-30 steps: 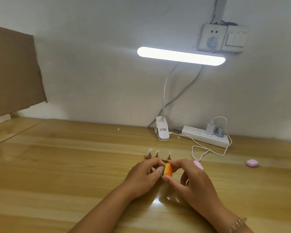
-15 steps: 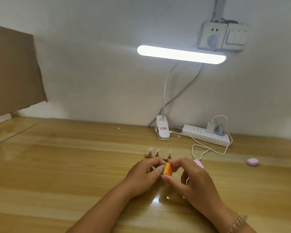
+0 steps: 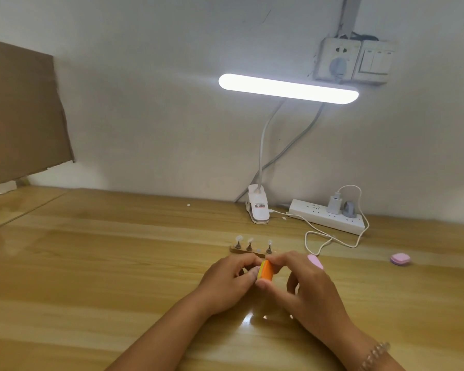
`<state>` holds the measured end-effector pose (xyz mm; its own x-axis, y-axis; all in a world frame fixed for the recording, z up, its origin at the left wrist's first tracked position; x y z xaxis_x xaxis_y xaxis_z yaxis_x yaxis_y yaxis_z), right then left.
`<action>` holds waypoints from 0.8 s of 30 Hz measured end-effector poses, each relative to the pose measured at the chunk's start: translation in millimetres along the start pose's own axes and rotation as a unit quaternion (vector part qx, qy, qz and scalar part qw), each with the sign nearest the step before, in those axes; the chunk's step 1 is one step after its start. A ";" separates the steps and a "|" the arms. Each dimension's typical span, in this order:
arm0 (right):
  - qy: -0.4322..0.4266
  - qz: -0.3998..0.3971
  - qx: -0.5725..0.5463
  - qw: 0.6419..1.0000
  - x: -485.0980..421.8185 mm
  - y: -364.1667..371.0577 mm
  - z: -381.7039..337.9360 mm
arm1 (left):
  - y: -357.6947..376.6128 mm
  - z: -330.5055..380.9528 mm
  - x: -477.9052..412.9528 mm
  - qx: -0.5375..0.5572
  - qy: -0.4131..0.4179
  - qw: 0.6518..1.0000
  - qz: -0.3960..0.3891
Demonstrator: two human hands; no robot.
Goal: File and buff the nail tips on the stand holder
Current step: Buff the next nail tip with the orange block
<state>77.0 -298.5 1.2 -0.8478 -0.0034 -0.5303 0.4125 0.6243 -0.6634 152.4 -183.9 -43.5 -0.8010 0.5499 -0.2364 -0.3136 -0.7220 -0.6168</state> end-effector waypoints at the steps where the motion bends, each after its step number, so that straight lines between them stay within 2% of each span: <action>1: 0.020 0.012 -0.013 1.000 -2.2 -2.4 7.3 | 0.3 -0.1 -0.2 -0.001 -0.001 1.000 -0.001; 3: 0.051 0.030 -0.014 0.998 -5.0 -7.3 18.9 | 1.4 0.9 -0.6 0.001 -0.002 1.000 -0.003; 7: -0.009 0.000 0.007 1.000 2.3 2.0 0.7 | 0.2 1.4 0.4 0.016 -0.003 1.000 -0.002; 11: 0.051 0.037 -0.013 0.998 -4.1 -8.2 23.4 | -1.5 2.5 -0.5 0.050 0.000 0.999 0.015; 16: -0.007 0.002 0.030 1.000 2.8 1.7 0.3 | -4.2 -0.7 -2.3 0.064 0.004 0.997 0.030; 19: 0.042 0.036 0.030 0.998 -3.0 -7.4 16.0 | -4.0 -1.3 -2.0 0.053 0.002 0.998 0.030; 22: -0.016 0.014 0.056 0.998 1.9 -0.6 -2.0 | -2.9 0.7 -1.1 0.061 0.004 0.998 0.020; 24: -0.007 0.002 0.031 0.999 2.1 2.3 -1.0 | -2.5 2.1 -1.5 0.066 0.006 0.998 0.017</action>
<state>75.8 -296.3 -0.9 -0.8416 -0.0122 -0.5399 0.4362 0.5742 -0.6928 153.3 -183.8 -40.1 -0.8066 0.5281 -0.2656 -0.3507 -0.7892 -0.5041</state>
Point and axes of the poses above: each hand's wrist, its own x-axis away from the middle knuckle, its own y-axis out of the palm, z = x × y, the point moved 10 cm from there along -x, towards the middle knuckle, and after that the axes turned 2 degrees about -x, right-handed, at the moved point
